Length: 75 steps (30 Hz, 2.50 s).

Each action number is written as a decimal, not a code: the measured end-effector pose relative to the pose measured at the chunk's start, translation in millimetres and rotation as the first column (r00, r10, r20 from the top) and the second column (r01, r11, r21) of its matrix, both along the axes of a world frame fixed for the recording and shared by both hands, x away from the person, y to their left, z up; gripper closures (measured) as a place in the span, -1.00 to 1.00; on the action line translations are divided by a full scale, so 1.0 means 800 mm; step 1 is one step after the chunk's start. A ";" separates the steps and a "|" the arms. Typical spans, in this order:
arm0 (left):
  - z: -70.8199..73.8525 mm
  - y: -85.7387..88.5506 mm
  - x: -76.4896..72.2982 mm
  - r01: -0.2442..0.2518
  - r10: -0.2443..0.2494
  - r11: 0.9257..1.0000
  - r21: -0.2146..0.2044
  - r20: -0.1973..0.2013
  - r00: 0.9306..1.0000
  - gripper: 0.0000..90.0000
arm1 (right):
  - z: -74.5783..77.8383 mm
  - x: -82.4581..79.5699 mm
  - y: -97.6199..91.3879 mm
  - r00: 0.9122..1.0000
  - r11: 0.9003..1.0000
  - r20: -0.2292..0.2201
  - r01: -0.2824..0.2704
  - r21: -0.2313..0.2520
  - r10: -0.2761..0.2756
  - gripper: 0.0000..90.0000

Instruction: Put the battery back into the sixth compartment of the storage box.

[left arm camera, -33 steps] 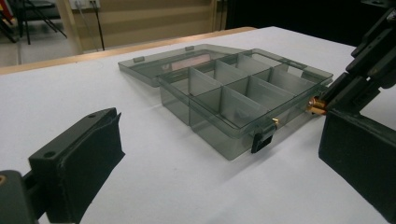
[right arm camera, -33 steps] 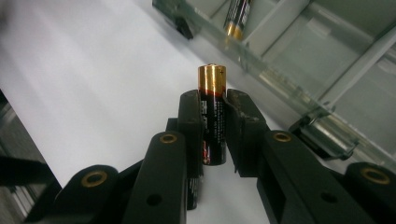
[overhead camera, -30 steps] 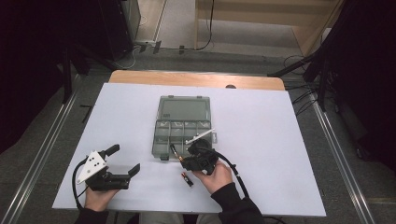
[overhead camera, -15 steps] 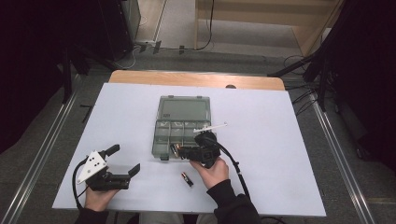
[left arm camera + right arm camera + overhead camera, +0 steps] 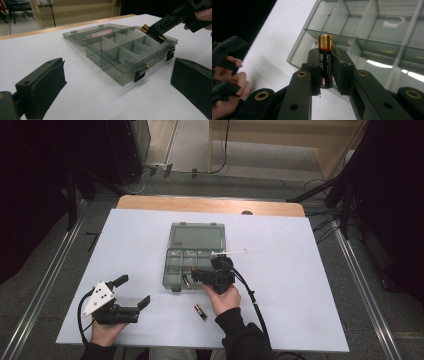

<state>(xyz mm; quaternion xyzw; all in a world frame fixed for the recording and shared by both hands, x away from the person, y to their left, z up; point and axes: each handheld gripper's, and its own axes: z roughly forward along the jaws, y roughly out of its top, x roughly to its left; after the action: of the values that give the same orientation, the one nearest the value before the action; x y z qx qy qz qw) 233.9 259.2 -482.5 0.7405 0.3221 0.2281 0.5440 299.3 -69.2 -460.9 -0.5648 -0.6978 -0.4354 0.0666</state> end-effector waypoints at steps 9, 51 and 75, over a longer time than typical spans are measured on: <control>0.000 0.000 0.000 0.001 -0.001 1.000 0.000 0.000 1.000 -1.00 | -0.004 0.006 0.010 0.999 0.999 -0.008 0.035 0.036 -0.035 0.72; -0.001 0.000 0.002 0.000 0.000 1.000 0.004 -0.005 1.000 -1.00 | 0.005 -0.039 0.036 0.938 0.890 0.088 -0.285 -0.355 0.336 -1.00; -0.001 0.000 0.002 -0.001 0.001 1.000 0.005 -0.004 1.000 -1.00 | 0.000 -0.062 0.044 0.918 0.780 -0.023 -0.350 -0.518 0.396 -0.99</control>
<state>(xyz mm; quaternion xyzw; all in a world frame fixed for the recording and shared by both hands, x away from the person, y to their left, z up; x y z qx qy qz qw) 235.2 259.0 -482.9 0.7422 0.3229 0.2276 0.5415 249.6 -34.2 -461.2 -0.3932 -0.8880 -0.2362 -0.0315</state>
